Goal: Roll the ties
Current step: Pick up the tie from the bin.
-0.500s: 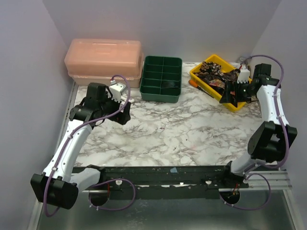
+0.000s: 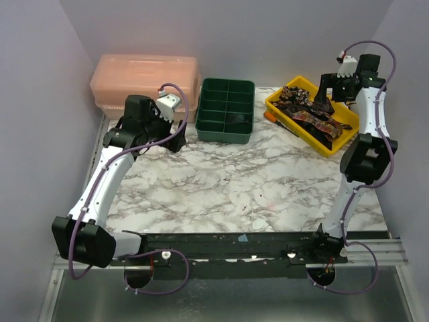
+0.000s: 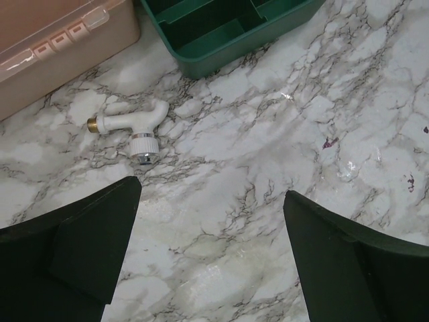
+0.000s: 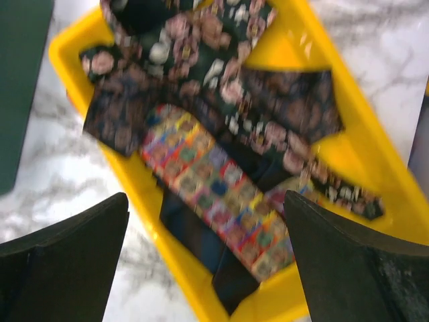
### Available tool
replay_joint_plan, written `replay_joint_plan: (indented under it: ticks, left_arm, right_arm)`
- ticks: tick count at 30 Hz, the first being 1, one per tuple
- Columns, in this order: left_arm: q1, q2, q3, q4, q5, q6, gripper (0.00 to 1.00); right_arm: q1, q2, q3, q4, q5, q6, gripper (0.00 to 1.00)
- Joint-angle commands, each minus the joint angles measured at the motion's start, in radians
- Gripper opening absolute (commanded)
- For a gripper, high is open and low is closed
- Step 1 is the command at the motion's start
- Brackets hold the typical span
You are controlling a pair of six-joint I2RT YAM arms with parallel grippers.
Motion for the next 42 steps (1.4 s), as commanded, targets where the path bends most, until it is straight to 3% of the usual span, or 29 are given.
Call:
replay_joint_plan:
  ticks: [1,4,8,14,16,19,20,22,24,26,32,42]
  left_arm:
    - [0.013,0.026,0.034,0.036,0.021,0.009,0.98]
    - [0.018,0.041,0.04,0.035,0.002,-0.004,0.98]
    - [0.03,0.053,0.054,0.004,-0.017,-0.008,0.99]
    - [0.048,0.042,0.055,-0.031,-0.048,0.006,0.98]
    - [0.049,0.032,0.058,-0.04,-0.058,0.014,0.99]
    - [0.051,0.022,0.067,-0.052,-0.061,0.026,0.98]
    - [0.051,0.021,0.069,-0.051,-0.059,0.031,0.98]
    - [0.051,0.027,0.083,-0.055,-0.052,0.044,0.98]
    - [0.051,0.04,0.116,-0.068,-0.063,0.04,0.98]
    - [0.05,0.045,0.143,-0.073,-0.075,0.027,0.98]
    - [0.052,0.025,0.114,-0.022,-0.062,0.003,0.98]
    - [0.065,-0.012,0.127,-0.01,-0.087,-0.047,0.99]
  right_arm:
    - [0.031,0.192,0.235,0.042,-0.051,0.088,1.0]
    - [0.067,0.28,0.326,0.073,-0.05,0.087,1.0]
    - [0.114,0.3,0.249,0.218,-0.058,0.085,1.0]
    - [0.146,0.401,0.252,0.362,0.045,0.105,1.0]
    - [0.147,0.431,0.271,0.409,0.102,0.138,0.95]
    - [0.148,0.456,0.299,0.431,0.138,0.138,0.78]
    - [0.149,0.455,0.3,0.43,0.143,0.135,0.67]
    - [0.149,0.44,0.296,0.417,0.148,0.129,0.35]
    - [0.149,0.399,0.288,0.379,0.116,0.115,0.12]
    - [0.149,0.328,0.27,0.349,0.087,0.11,0.0]
    - [0.143,0.038,0.161,0.361,-0.017,0.135,0.0]
    - [0.142,-0.173,0.238,0.383,-0.167,0.295,0.0]
